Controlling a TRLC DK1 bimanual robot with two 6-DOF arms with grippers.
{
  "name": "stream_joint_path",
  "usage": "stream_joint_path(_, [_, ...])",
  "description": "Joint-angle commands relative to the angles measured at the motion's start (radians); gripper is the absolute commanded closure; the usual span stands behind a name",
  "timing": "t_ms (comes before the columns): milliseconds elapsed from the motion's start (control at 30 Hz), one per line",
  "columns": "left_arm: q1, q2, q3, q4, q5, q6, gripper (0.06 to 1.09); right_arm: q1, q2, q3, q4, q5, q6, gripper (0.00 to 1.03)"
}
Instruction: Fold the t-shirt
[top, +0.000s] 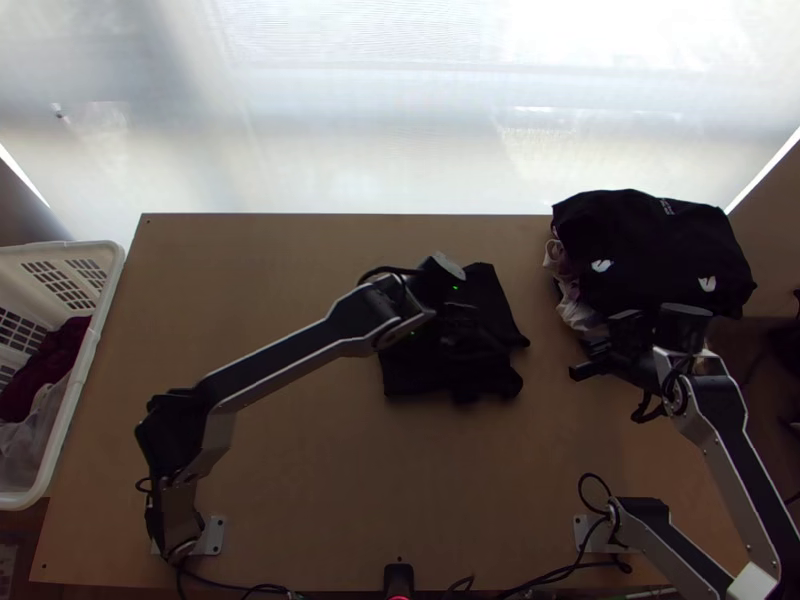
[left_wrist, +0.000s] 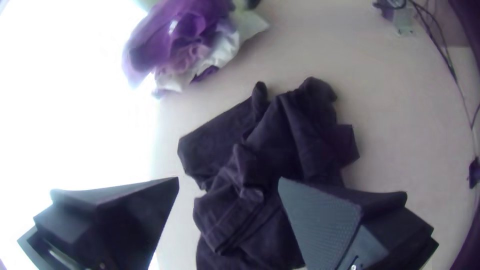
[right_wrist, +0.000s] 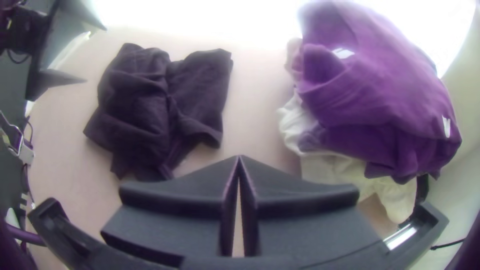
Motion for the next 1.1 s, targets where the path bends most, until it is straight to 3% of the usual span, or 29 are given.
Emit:
stream_joint_path(0, [0.097,-0.119,-0.130,-0.004,-0.006,-0.263,0.21,0.147,0.040,0.044,0.023,0.003,0.050,1.00])
stream_joint_path(67, [0.117,-0.138,-0.156,-0.001,0.004,-0.335,0.36,0.205,0.067,0.070,0.025,0.011,0.056,1.00])
stream_joint_path(167, [0.149,-0.168,-0.200,0.005,0.072,-0.413,0.71,0.280,0.109,0.118,0.025,0.020,0.070,1.00])
stream_joint_path(233, [0.166,-0.181,-0.230,0.004,0.116,-0.453,0.86,0.334,0.138,0.145,0.025,0.031,0.072,1.00])
stream_joint_path(300, [0.175,-0.188,-0.266,0.002,0.136,-0.464,0.89,0.384,0.165,0.174,0.025,0.041,0.079,1.00])
stream_joint_path(567, [0.304,-0.112,-0.346,-0.021,0.428,-0.695,0.92,0.585,0.277,0.260,0.089,0.090,0.111,1.00])
stream_joint_path(900, [0.310,0.056,-0.297,0.051,0.412,-0.761,0.92,0.668,0.462,0.293,0.295,0.089,0.128,1.00])
stream_joint_path(1067, [0.301,0.128,-0.239,0.039,0.339,-0.741,0.92,0.699,0.543,0.288,0.365,0.083,0.130,1.00])
